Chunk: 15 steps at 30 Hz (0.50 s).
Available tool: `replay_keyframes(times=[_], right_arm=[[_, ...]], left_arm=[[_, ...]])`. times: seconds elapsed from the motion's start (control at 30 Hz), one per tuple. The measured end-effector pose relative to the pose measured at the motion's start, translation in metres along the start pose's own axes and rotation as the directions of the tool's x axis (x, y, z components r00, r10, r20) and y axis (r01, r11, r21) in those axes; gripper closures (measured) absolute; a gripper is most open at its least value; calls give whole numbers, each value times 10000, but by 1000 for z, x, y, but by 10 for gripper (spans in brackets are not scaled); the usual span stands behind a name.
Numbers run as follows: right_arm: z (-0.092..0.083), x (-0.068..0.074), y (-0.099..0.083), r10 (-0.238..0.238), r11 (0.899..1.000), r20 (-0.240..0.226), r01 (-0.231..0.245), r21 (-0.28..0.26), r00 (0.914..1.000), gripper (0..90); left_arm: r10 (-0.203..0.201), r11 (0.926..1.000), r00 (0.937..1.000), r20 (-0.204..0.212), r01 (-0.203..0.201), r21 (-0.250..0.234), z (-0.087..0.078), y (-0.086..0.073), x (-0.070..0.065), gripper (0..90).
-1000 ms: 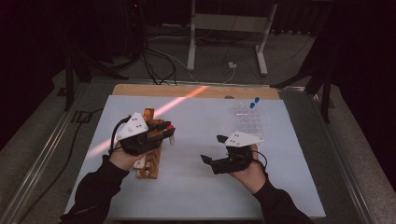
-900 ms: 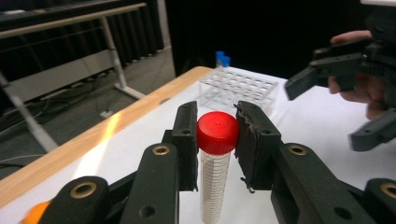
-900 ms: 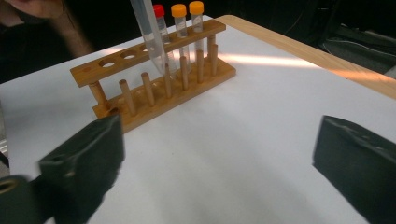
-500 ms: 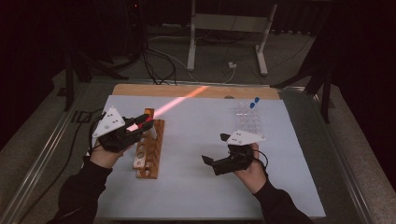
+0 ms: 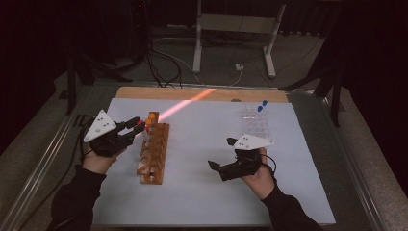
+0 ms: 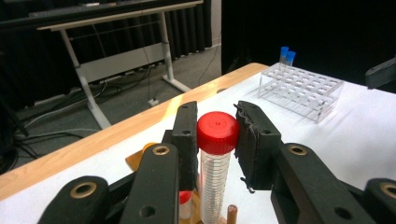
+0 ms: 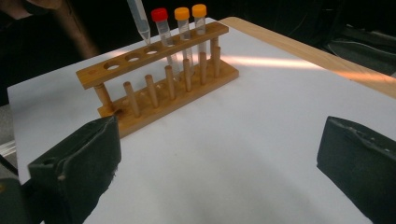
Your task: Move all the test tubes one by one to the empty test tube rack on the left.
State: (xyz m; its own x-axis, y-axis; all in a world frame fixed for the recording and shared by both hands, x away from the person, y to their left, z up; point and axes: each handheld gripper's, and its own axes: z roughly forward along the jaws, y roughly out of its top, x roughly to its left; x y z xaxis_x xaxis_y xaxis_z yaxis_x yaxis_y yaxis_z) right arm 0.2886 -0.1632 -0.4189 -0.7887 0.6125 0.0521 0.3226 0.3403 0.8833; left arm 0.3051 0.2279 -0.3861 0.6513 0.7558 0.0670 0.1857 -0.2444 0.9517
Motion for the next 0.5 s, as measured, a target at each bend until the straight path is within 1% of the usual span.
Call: replay_keyframes(times=[0.07,0.17,0.27,0.33,0.47,0.5], right_arm=[[0,0,0,6,10000,-30,-6,4,10000,0],[1,0,0,-23,10000,-28,23,29,10000,0],[1,0,0,-55,10000,-59,56,36,10000,0],[0,0,-1,-54,10000,-47,54,28,10000,0],[1,0,-1,-39,10000,-132,41,90,9999,0],[1,0,-1,-37,10000,-134,39,88,9999,0]], left_arm=[[5,10000,10000,-23,-5,77,2,-4,2,715],[-158,9997,9999,-69,160,201,5,-10,5,716],[-326,9991,9995,-38,327,273,7,-15,6,716],[-439,9985,9990,78,437,345,9,-18,7,716],[-421,9971,9990,114,413,641,16,-26,3,716],[-358,9967,9993,110,349,731,17,-27,2,715]])
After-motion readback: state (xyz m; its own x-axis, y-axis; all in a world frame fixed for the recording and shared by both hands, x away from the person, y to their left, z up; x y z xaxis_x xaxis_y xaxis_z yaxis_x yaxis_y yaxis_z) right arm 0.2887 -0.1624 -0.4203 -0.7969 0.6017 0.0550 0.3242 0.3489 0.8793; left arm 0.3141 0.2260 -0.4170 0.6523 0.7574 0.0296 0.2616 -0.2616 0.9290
